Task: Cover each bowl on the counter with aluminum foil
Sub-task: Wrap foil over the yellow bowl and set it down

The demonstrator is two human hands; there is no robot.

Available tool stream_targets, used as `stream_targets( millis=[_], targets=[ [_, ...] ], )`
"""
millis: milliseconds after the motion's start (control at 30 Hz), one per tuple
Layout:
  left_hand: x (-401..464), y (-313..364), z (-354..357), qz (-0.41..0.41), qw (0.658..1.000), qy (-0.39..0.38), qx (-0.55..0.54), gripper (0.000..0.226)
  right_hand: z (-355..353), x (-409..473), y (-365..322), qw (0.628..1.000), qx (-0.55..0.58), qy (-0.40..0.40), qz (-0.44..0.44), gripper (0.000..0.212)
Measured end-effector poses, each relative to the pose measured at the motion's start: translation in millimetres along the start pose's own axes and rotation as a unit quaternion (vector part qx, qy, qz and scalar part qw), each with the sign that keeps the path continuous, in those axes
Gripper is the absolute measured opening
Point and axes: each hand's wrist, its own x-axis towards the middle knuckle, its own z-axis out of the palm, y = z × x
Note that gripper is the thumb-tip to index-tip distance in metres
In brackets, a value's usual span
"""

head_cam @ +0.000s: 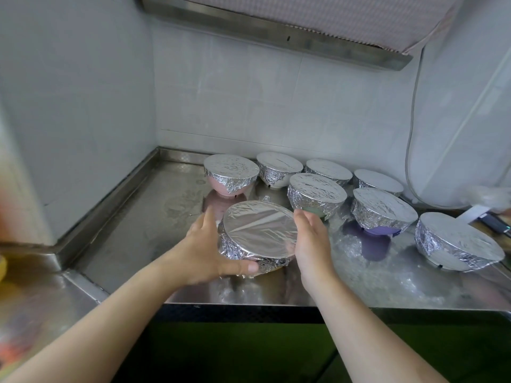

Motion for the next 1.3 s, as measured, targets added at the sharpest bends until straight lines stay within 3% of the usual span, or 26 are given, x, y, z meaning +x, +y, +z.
stream_targets(
  millis=[67, 133, 300, 467, 567, 767, 833, 1000, 1300],
  targets=[
    [-0.2, -0.9, 8.7, 0.061, 0.993, 0.041, -0.092, 0.123, 1.3, -0.2, -4.8, 0.998, -0.015, 0.046, -0.029, 0.027],
    [-0.5, 3.4, 18.1, 0.085, 0.988, 0.055, -0.116, 0.109, 0.8, -3.1, -7.6, 0.997, -0.01, 0.073, -0.04, 0.028],
    [4.0, 2.7, 29.9, 0.076, 0.983, 0.087, -0.144, 0.122, -2.8, -16.5, -1.6, 0.998, 0.034, 0.025, -0.037, 0.021],
    [5.1, 1.2, 26.4, 0.068, 0.989, 0.081, -0.103, 0.131, -4.3, -12.6, 5.5, 0.999, 0.027, -0.035, 0.008, 0.051],
    [3.7, -4.4, 19.3, 0.063, 0.993, 0.075, -0.063, 0.14, -13.4, -10.5, 1.7, 0.997, 0.038, -0.068, -0.007, 0.052],
    [0.8, -7.2, 14.6, 0.104, 0.993, 0.034, -0.049, 0.139, -46.7, -8.5, 6.1, 0.965, -0.013, -0.259, -0.044, 0.139],
    [2.4, -7.4, 16.4, 0.109, 0.992, 0.026, -0.05, 0.136, -55.2, -4.3, 9.3, 0.949, -0.062, -0.303, -0.059, 0.151],
    [3.0, -9.9, 17.8, 0.101, 0.994, 0.039, -0.003, 0.142, -60.8, -5.6, 6.7, 0.92, -0.193, -0.329, -0.085, 0.16],
    [5.4, -11.8, 28.7, 0.099, 0.986, 0.117, 0.059, 0.13, -56.9, -12.1, 3.2, 0.91, -0.277, -0.286, -0.119, 0.154]
  ],
)
